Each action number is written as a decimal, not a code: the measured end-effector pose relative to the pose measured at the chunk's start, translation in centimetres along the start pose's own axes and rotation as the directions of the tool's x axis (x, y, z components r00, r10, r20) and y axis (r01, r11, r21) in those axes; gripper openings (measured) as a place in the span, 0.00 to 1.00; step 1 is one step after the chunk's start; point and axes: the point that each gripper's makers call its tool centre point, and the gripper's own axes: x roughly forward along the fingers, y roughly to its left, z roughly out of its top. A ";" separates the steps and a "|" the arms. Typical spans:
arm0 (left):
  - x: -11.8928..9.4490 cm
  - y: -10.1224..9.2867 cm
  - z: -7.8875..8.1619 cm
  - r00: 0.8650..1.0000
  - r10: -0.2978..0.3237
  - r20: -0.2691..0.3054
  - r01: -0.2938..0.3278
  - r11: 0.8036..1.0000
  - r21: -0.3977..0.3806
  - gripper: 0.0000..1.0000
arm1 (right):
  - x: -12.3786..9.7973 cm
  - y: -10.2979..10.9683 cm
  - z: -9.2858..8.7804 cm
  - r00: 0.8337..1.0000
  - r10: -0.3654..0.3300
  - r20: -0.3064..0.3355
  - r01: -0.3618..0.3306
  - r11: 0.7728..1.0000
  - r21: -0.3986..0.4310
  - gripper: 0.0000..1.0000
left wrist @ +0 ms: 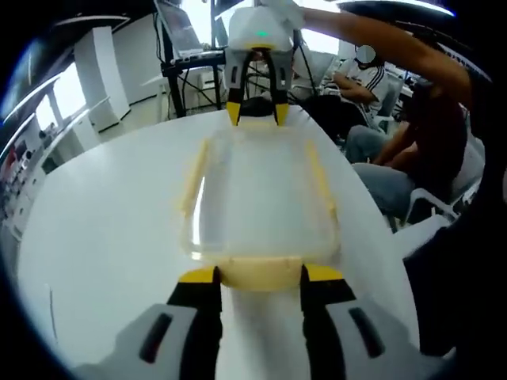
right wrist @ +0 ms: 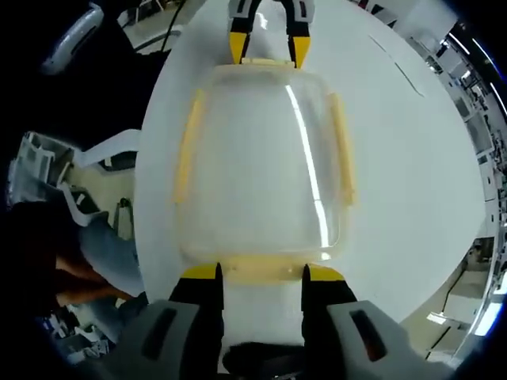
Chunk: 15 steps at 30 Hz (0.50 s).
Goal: Snap each plastic latch of the storage box into its locked position after aligning the lid with the box until every specified latch is closed and the lid sits flush.
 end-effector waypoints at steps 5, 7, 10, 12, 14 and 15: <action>-0.7 -0.6 0.1 1.000 0.003 -0.002 -0.003 1.000 0.009 0.37 | -1.3 0.5 0.7 1.000 -0.002 -0.009 0.002 1.000 0.002 0.35; -1.3 -0.6 0.1 1.000 0.008 -0.006 -0.008 1.000 0.021 0.37 | -1.7 0.7 1.1 1.000 -0.003 -0.005 0.003 1.000 0.007 0.35; -2.1 -0.7 0.1 1.000 0.003 -0.004 -0.003 1.000 0.016 0.37 | -2.0 0.8 1.7 1.000 -0.006 -0.003 0.006 1.000 0.010 0.35; -2.7 -0.7 0.1 1.000 0.018 0.000 -0.018 1.000 0.025 0.37 | -2.2 0.9 2.1 1.000 -0.011 -0.001 0.011 1.000 0.009 0.35; -3.2 -1.0 -0.1 1.000 0.019 -0.007 -0.019 0.999 0.026 0.37 | -2.4 1.0 2.7 1.000 -0.013 0.008 0.013 1.000 0.007 0.35; -3.3 -1.0 -0.2 1.000 0.023 -0.005 -0.023 0.999 0.031 0.37 | -2.5 1.0 2.9 1.000 -0.014 0.007 0.014 1.000 0.011 0.35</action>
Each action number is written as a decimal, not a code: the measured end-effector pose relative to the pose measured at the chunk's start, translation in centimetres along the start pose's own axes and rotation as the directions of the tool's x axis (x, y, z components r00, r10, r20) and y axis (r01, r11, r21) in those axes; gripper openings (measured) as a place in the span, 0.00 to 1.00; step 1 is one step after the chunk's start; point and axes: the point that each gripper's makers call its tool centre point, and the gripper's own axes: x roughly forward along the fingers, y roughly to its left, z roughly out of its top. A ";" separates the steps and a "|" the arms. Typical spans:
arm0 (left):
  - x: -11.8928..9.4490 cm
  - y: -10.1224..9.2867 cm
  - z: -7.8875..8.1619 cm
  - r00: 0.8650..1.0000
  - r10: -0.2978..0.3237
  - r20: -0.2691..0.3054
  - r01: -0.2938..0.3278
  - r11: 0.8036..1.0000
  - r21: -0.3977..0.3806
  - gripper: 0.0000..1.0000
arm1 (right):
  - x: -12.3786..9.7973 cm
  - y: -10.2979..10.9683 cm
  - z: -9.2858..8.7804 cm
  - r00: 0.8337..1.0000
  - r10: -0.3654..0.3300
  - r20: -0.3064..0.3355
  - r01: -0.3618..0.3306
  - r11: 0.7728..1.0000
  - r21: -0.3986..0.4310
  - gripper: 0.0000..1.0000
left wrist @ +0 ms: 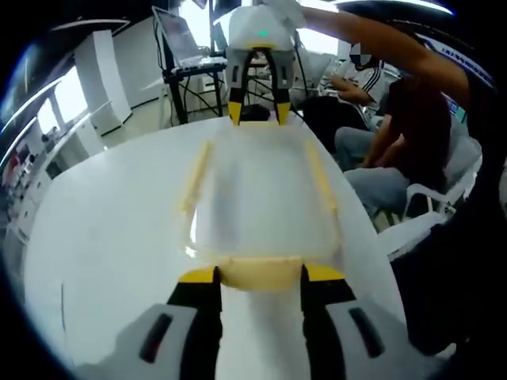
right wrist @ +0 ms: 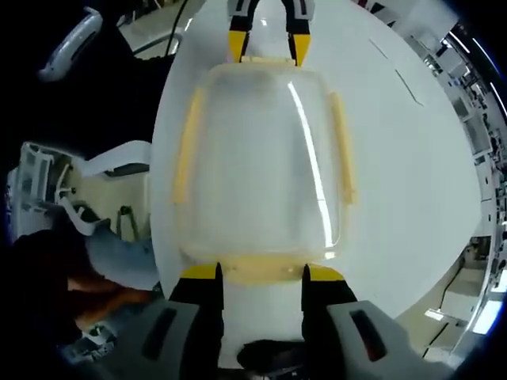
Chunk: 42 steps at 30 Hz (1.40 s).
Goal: Snap each plastic latch of the storage box into its locked position after aligning the lid with the box until every specified latch is closed and the lid sits flush.
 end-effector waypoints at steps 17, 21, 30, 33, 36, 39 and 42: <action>-2.7 -0.2 -1.0 0.999 -0.004 0.048 0.006 1.000 -0.031 0.37 | -0.9 0.2 2.8 1.000 -0.012 0.018 0.012 1.000 -0.002 0.35; -3.4 -0.3 -1.4 0.999 0.004 0.051 -0.003 1.000 -0.029 0.37 | -1.1 0.2 3.5 1.000 -0.013 0.023 0.013 1.000 -0.007 0.35; -4.8 -0.4 -2.5 0.999 0.017 0.045 -0.015 0.999 -0.044 0.37 | -0.7 0.1 5.4 1.000 0.010 -0.004 -0.010 1.000 -0.007 0.35; -5.2 -0.4 -2.7 0.999 0.021 0.036 -0.019 0.999 -0.046 0.37 | -0.8 0.1 6.0 1.000 0.018 0.002 -0.018 1.000 -0.006 0.35; -5.9 -0.3 -2.9 0.999 0.022 0.033 -0.020 0.999 -0.050 0.37 | -1.0 -0.2 6.6 1.000 0.013 0.003 -0.013 1.000 -0.015 0.35; -6.6 -0.4 -3.3 0.999 0.040 0.025 -0.039 0.998 -0.051 0.37 | -1.1 -0.4 7.2 1.000 0.013 0.006 -0.013 1.000 -0.021 0.35; -7.1 -0.4 -3.6 0.999 0.047 0.024 -0.045 0.998 -0.051 0.37 | -1.0 -0.5 8.0 1.000 0.016 0.001 -0.016 0.999 -0.030 0.35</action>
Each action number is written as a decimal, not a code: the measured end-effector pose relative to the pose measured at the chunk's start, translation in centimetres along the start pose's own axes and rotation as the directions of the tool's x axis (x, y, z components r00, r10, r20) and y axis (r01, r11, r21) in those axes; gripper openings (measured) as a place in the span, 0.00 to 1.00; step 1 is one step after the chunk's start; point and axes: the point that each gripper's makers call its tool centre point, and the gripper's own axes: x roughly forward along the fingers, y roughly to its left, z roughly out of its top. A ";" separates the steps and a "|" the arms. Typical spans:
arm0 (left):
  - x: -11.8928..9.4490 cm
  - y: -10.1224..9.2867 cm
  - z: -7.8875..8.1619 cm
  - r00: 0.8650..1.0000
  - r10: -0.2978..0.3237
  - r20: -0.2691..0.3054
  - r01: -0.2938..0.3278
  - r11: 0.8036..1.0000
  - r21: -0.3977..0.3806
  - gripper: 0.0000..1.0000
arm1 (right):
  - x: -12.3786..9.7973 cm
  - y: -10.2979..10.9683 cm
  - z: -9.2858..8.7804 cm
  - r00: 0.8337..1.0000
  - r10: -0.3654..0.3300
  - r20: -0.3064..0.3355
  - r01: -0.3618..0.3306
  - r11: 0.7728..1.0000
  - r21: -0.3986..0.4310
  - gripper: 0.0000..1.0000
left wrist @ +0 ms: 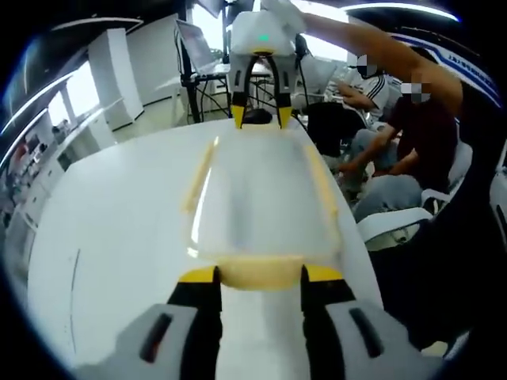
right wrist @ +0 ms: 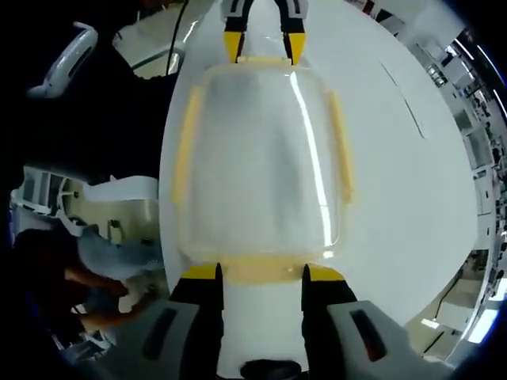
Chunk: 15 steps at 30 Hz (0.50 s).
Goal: Snap each plastic latch of the storage box into its locked position after aligning the lid with the box until every specified latch is closed and the lid sits flush.
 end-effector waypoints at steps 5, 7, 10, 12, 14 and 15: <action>-1.0 0.2 -1.1 1.000 0.013 0.000 -0.013 1.000 -0.015 0.37 | 0.2 0.0 1.5 1.000 -0.002 0.008 0.002 1.000 -0.010 0.35; -1.4 0.2 -1.3 1.000 0.008 -0.001 -0.008 1.000 -0.023 0.37 | 0.2 0.1 2.0 1.000 0.003 0.009 -0.003 1.000 -0.013 0.35; -2.1 0.3 -1.9 1.000 0.014 0.005 -0.014 0.999 -0.029 0.37 | 0.0 -0.3 3.0 1.000 0.003 0.008 -0.003 1.000 -0.015 0.36; -2.7 0.3 -2.1 0.999 0.019 0.026 -0.018 0.999 -0.033 0.37 | 0.1 -0.3 3.5 1.000 0.009 0.001 -0.009 1.000 -0.015 0.36; -3.1 0.3 -2.5 0.999 0.023 0.026 -0.022 0.999 -0.037 0.37 | 0.1 -0.4 4.1 1.000 0.007 0.007 -0.007 1.000 -0.022 0.36; -3.4 0.3 -2.8 0.999 0.030 0.023 -0.029 0.999 -0.034 0.37 | 0.1 -0.4 4.6 1.000 0.005 0.016 -0.004 1.000 -0.026 0.36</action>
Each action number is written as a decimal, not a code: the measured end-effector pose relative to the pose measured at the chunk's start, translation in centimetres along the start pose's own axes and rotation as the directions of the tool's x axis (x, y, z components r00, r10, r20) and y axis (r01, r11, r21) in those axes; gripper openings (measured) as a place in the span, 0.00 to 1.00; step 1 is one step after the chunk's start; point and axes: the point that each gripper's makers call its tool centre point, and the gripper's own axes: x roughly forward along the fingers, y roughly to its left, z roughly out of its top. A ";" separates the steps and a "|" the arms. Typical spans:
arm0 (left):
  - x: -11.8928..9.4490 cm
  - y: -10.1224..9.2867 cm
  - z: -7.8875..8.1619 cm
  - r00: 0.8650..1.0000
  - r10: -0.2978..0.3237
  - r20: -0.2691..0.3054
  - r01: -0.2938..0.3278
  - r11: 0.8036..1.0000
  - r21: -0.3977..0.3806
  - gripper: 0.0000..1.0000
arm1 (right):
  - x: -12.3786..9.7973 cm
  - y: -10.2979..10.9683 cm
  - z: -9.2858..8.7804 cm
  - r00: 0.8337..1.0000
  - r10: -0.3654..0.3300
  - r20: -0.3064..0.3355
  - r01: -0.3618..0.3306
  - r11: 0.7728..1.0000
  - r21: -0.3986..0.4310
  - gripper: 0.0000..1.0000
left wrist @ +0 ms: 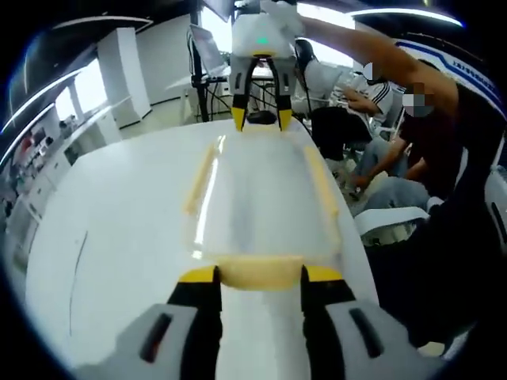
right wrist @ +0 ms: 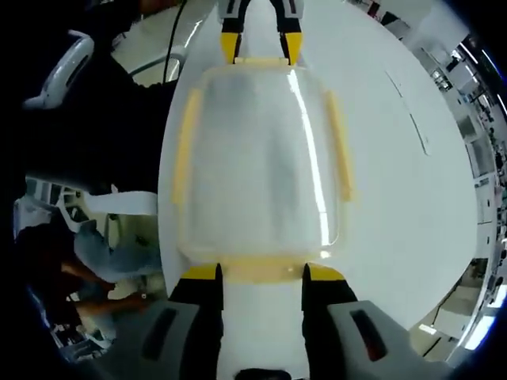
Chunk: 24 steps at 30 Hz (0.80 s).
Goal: Snap each plastic latch of the storage box into its locked position after aligning the lid with the box until every specified latch is closed and the lid sits flush.
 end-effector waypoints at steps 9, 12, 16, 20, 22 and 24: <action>-2.2 0.4 -2.5 0.999 0.022 -0.025 -0.023 1.000 -0.021 0.37 | 0.7 -0.6 3.1 1.000 0.002 0.010 -0.002 1.000 -0.023 0.36; -2.8 0.5 -3.4 0.999 0.028 -0.037 -0.029 0.999 -0.030 0.37 | 0.9 -1.1 4.1 1.000 0.007 0.015 -0.007 1.000 -0.030 0.36; -3.4 0.8 -3.8 0.999 0.033 -0.040 -0.035 0.999 -0.037 0.37 | 1.2 -1.4 4.8 1.000 0.013 0.017 -0.012 0.999 -0.036 0.36; -4.1 1.1 -4.6 0.998 0.038 -0.047 -0.040 0.998 -0.044 0.37 | 1.5 -1.8 5.8 1.000 0.013 0.023 -0.012 0.999 -0.047 0.36; -4.2 1.1 -5.1 0.998 0.038 -0.058 -0.041 0.998 -0.046 0.37 | 1.6 -1.8 6.3 0.999 0.019 0.026 -0.017 0.999 -0.047 0.36; -4.2 1.1 -5.3 0.997 0.037 -0.065 -0.040 0.998 -0.049 0.37 | 1.8 -1.7 6.7 0.999 0.023 0.024 -0.022 0.999 -0.049 0.36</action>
